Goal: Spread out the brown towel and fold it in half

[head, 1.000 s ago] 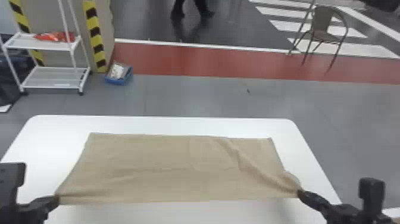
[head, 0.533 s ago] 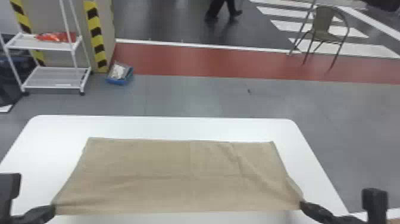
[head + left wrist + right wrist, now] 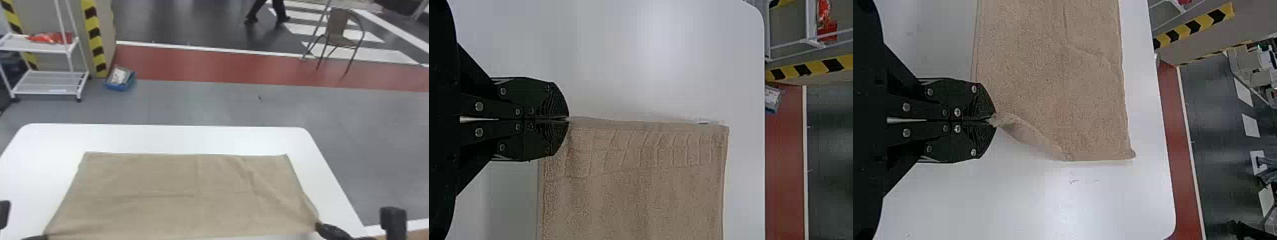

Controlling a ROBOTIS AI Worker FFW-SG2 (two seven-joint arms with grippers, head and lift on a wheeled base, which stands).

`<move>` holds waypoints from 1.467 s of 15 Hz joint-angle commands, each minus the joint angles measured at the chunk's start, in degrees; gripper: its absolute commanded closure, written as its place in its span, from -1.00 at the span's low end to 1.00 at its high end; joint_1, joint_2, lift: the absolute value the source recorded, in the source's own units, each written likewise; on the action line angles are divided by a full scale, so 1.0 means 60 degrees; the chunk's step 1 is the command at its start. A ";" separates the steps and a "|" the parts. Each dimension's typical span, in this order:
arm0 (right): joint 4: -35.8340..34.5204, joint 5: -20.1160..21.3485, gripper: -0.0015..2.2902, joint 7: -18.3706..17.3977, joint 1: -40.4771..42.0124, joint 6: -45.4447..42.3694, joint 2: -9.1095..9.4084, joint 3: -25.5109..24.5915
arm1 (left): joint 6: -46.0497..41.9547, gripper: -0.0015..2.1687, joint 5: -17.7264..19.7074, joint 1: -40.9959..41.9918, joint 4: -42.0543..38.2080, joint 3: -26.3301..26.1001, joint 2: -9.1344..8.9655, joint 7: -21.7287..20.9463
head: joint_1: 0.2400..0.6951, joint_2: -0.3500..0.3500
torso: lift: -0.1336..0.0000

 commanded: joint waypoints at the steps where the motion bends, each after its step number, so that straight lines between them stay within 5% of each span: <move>1: 0.0000 0.0010 -0.23 -0.0085 -0.0062 0.0005 0.0045 0.0075 | -0.0192 0.40 -0.0007 -0.0033 0.0010 -0.0037 -0.0028 0.0052 | 1.00 -0.61 | 1.00; 2: 0.0000 0.0010 -0.65 -0.0115 -0.0062 -0.0054 0.0045 0.0089 | -0.0221 0.06 0.0008 -0.0033 -0.0004 -0.0037 -0.0028 0.0067 | 1.00 -0.60 | 1.00; 4: 0.0000 -0.0005 -0.99 -0.0115 -0.0062 -0.0025 0.0060 0.0046 | -0.0192 -0.96 -0.0154 -0.0033 -0.0048 0.0021 -0.0028 0.0169 | 1.00 -0.59 | 1.00; 11: -0.0747 -0.0547 -0.95 -0.0085 0.0099 0.0005 0.0192 -0.1229 | -0.0748 -0.97 -0.0505 -0.0121 -0.0122 0.0300 0.0046 0.0580 | 1.00 -0.56 | 1.00; 15: -0.0527 -0.0195 -0.79 0.0237 0.0714 -0.4507 0.0192 -0.1126 | -0.4381 -0.97 -0.0989 0.0202 0.0992 0.0373 0.0192 -0.0168 | 1.00 -0.59 | 1.00; 22: -0.0322 0.1445 -0.79 0.0735 0.0539 -0.6441 -0.0116 -0.0833 | -1.0651 -0.97 -0.1487 0.0333 0.3394 0.0622 0.0895 -0.1486 | 1.00 -0.45 | 1.00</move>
